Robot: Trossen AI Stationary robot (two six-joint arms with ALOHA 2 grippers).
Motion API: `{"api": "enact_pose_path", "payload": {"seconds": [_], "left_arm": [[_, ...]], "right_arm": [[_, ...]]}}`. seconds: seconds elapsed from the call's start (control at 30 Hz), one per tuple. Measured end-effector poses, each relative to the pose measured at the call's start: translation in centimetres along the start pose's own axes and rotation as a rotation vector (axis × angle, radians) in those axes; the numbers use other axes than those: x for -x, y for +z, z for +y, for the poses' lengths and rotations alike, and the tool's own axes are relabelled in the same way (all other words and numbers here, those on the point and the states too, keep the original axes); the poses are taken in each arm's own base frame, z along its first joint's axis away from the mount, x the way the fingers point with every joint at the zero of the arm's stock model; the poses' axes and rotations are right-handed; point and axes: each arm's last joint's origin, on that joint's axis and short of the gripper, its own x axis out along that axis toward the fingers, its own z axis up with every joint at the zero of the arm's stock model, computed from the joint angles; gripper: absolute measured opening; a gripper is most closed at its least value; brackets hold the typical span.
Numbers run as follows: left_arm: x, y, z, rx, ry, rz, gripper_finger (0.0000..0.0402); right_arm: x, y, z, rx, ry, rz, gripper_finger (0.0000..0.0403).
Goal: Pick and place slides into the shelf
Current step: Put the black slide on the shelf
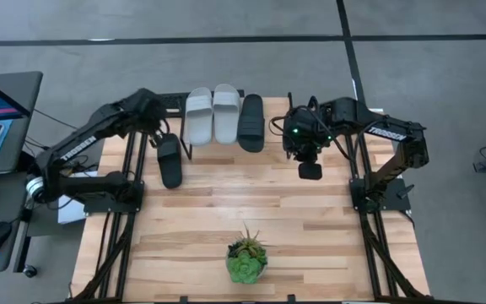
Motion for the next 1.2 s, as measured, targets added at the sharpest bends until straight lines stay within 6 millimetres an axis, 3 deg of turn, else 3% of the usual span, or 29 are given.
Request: {"api": "enact_pose_path", "payload": {"seconds": [0.17, 0.47, 0.73, 0.87, 1.0, 1.2], "left_arm": [[0.7, -0.9, 1.1, 0.041, 0.043, -0.018, 0.0], [1.6, -0.6, 1.6, 0.071, 0.065, -0.122, 0.0], [0.0, -0.4, 1.1, 0.104, -0.026, -0.029, 0.0023], [-0.3, -0.3, 1.1, 0.003, 0.015, 0.013, 0.0037], [-0.2, -0.1, 1.5, 0.102, 0.113, 0.013, 0.0037], [-0.2, 0.1, 1.5, 0.081, 0.095, -0.014, 0.0038]], "right_arm": [[0.0, 0.1, 0.5, 0.017, 0.005, 0.0, 0.0054], [0.0, 0.1, 0.5, 0.018, 0.005, 0.0, 0.0054], [0.0, 0.0, 0.5, 0.018, 0.006, 0.008, 0.0054], [0.0, 0.0, 0.4, 0.015, 0.006, 0.008, 0.0054], [0.0, 0.0, 0.4, 0.015, 0.005, 0.007, 0.0054], [0.0, 0.1, 0.4, 0.014, 0.003, -0.002, 0.0054]]}}
